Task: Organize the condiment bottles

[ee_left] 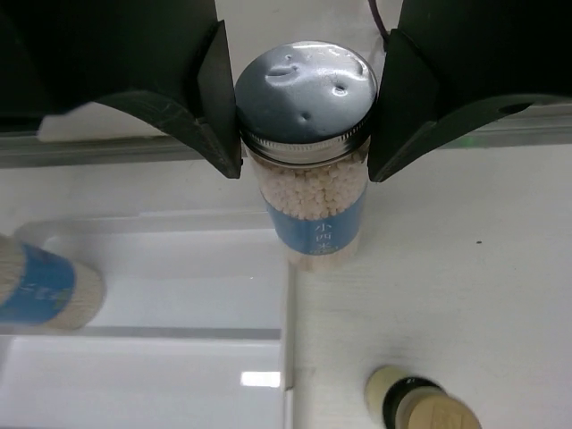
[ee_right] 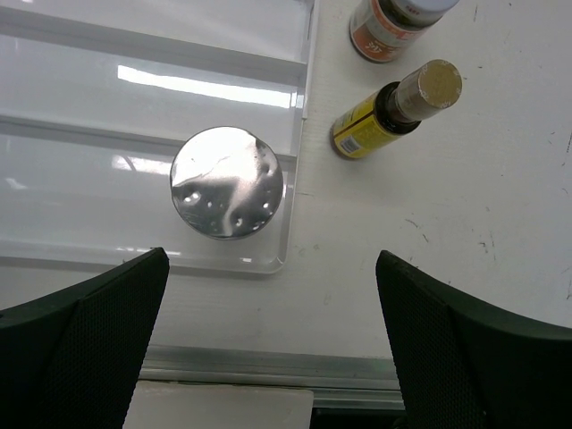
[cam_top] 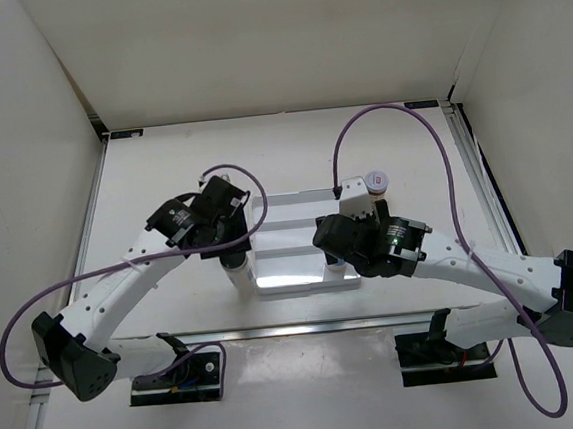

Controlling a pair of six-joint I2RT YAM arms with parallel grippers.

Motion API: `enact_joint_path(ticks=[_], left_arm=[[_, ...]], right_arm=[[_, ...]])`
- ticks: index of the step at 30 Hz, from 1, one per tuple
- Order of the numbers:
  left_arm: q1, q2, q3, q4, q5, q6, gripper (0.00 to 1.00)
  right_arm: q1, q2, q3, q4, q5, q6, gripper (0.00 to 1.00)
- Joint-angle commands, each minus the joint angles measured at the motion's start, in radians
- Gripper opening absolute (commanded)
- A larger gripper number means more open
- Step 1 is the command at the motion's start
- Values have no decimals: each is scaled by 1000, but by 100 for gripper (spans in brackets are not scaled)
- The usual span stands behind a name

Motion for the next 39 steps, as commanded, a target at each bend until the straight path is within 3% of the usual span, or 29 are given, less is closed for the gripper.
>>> enact_joint_path(ticks=[1, 7, 12, 20, 24, 30, 32, 34, 39], left_arm=[[-11, -4, 161, -24, -17, 25, 16], [-41, 96, 279, -15, -15, 34, 13], [-52, 194, 279, 20, -15, 34, 13], [-62, 229, 172, 117, -6, 23, 16], [-62, 229, 128, 154, 3, 14, 27], [-62, 238, 77, 195, 26, -6, 27], [-62, 248, 77, 195, 26, -6, 33], [-62, 248, 68, 195, 26, -6, 52], [-62, 248, 68, 195, 35, -6, 81]], right_arm=[[3, -15, -4, 15, 39, 21, 100], [3, -15, 5, 5, 49, 11, 100], [3, -37, 16, -31, 58, 30, 100], [3, -78, 7, -63, 69, 51, 100], [3, -78, 7, -63, 69, 60, 100], [3, -69, 7, -72, 69, 70, 100], [3, -69, 7, -72, 69, 70, 100], [3, -69, 7, -72, 69, 70, 100], [3, -37, 7, -81, 69, 70, 100]])
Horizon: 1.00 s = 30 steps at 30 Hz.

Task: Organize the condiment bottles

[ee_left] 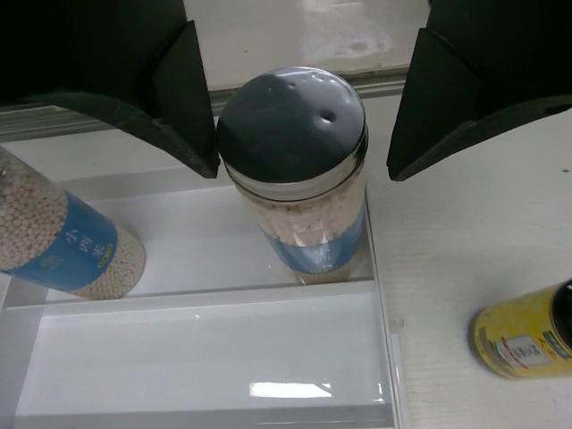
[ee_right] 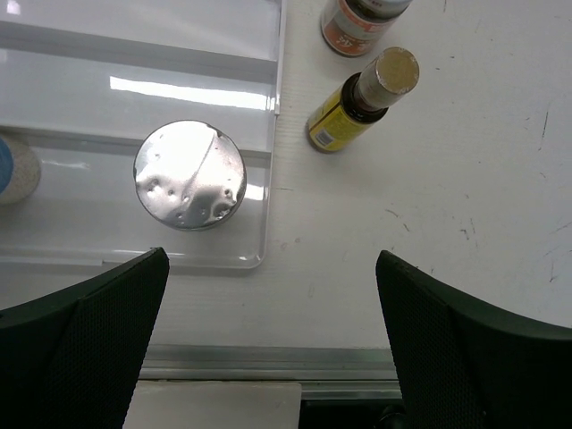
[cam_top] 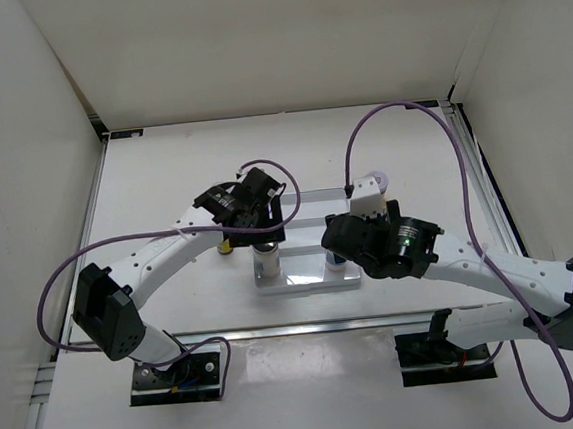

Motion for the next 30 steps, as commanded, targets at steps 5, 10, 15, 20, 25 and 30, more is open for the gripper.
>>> enact_joint_path(ticks=[5, 10, 15, 20, 25, 30], left_arm=[[-5, -32, 37, 3, 5, 8, 100], [-5, -90, 158, -66, -99, 51, 100], [-5, -268, 169, -87, -343, 106, 100], [104, -368, 99, -41, -423, 248, 100], [243, -393, -6, 0, -483, 319, 100], [374, -403, -154, 81, -451, 338, 100]], right_arm=[[3, 62, 19, -36, 39, 36, 100], [-6, 62, 28, -45, 48, 36, 100], [-6, 43, 37, -54, 71, 36, 100], [-67, 32, 37, -73, 66, 47, 100], [-239, -26, 37, -22, -16, -73, 100], [-481, -52, 56, 61, -201, -229, 100]])
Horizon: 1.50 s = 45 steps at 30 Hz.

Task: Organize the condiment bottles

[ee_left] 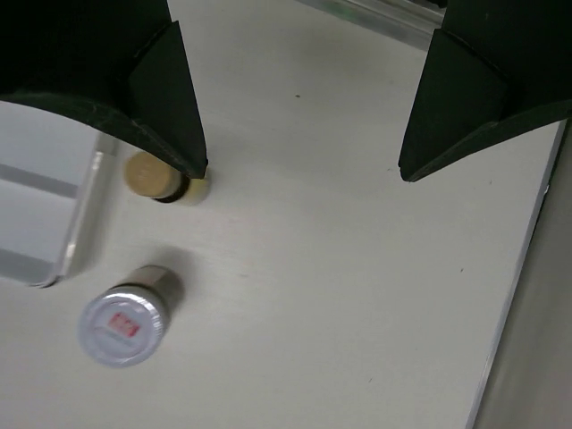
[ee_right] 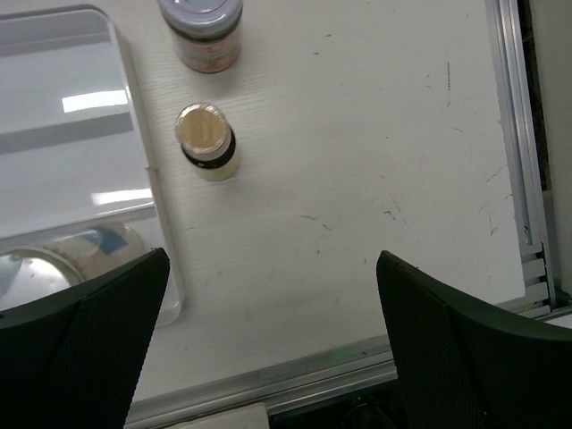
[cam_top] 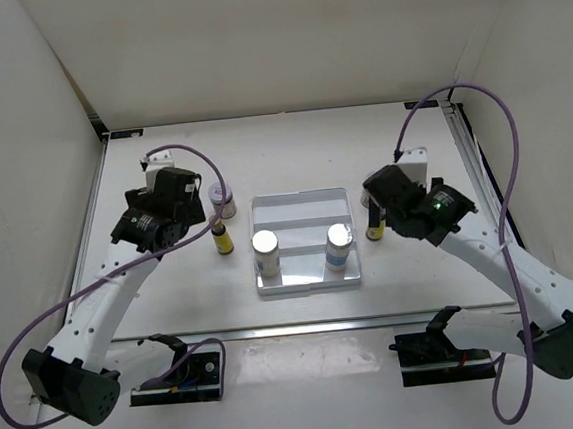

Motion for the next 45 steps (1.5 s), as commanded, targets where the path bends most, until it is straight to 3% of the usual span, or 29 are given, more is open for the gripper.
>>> enact_joint_path(ticks=[1, 5, 9, 14, 20, 27, 28, 31, 34, 38, 45], left_arm=[[79, -36, -83, 63, 7, 24, 100], [171, -50, -128, 106, 87, 11, 100], [217, -36, -137, 143, 98, 36, 100], [217, -27, -137, 143, 132, 36, 100], [217, -38, -137, 143, 141, 36, 100], [217, -8, -128, 143, 159, 36, 100], [217, -8, -128, 143, 159, 36, 100], [217, -18, -128, 143, 170, 45, 100], [217, -18, -128, 143, 170, 45, 100], [217, -18, -128, 143, 161, 45, 100], [217, -18, -128, 143, 161, 45, 100]], right_arm=[[-118, -7, 49, 81, -130, -130, 100], [-254, 79, 107, 94, -267, -192, 100], [-300, 101, 107, 135, -331, -235, 100], [-359, 151, 93, 178, -376, -247, 89], [-368, 224, 104, 192, -400, -227, 86], [-368, 283, 93, 221, -449, -227, 68], [-368, 283, 84, 233, -449, -227, 60], [-368, 293, 64, 242, -449, -227, 47], [-368, 293, 64, 242, -449, -227, 41], [-368, 293, 73, 242, -440, -236, 20], [-348, 244, 131, 224, -430, -236, 0]])
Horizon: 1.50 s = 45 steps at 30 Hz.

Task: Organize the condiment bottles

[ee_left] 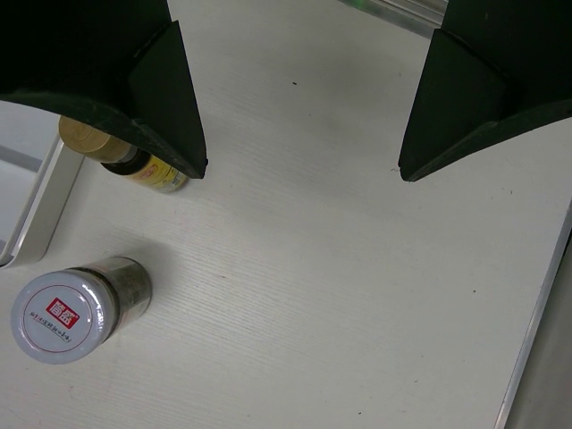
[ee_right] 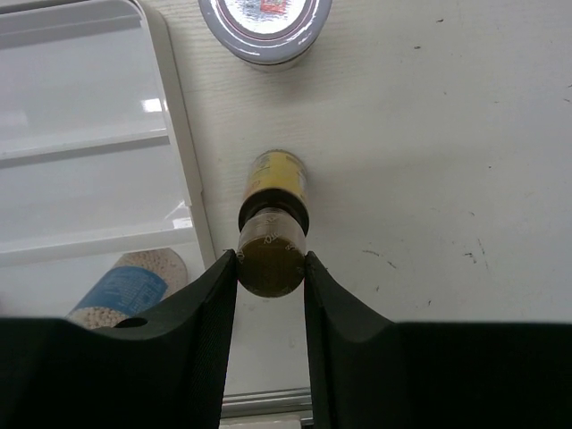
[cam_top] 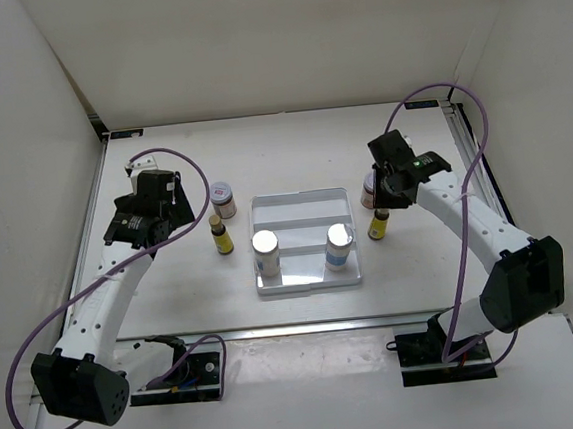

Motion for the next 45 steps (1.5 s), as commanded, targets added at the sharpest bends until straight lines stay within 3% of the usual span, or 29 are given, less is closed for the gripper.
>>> enact_joint_path(ticks=[1, 17, 33, 45], left_arm=[[4, -18, 17, 15, 5, 4, 100], [4, -9, 17, 15, 14, 4, 100], [4, -9, 17, 15, 14, 4, 100], [4, 10, 17, 15, 24, 4, 100]], right_arm=[[24, -55, 75, 7, 17, -13, 0], [199, 39, 294, -22, 28, -3, 0], [264, 144, 221, 5, 46, 46, 0], [273, 144, 192, 15, 37, 46, 39]])
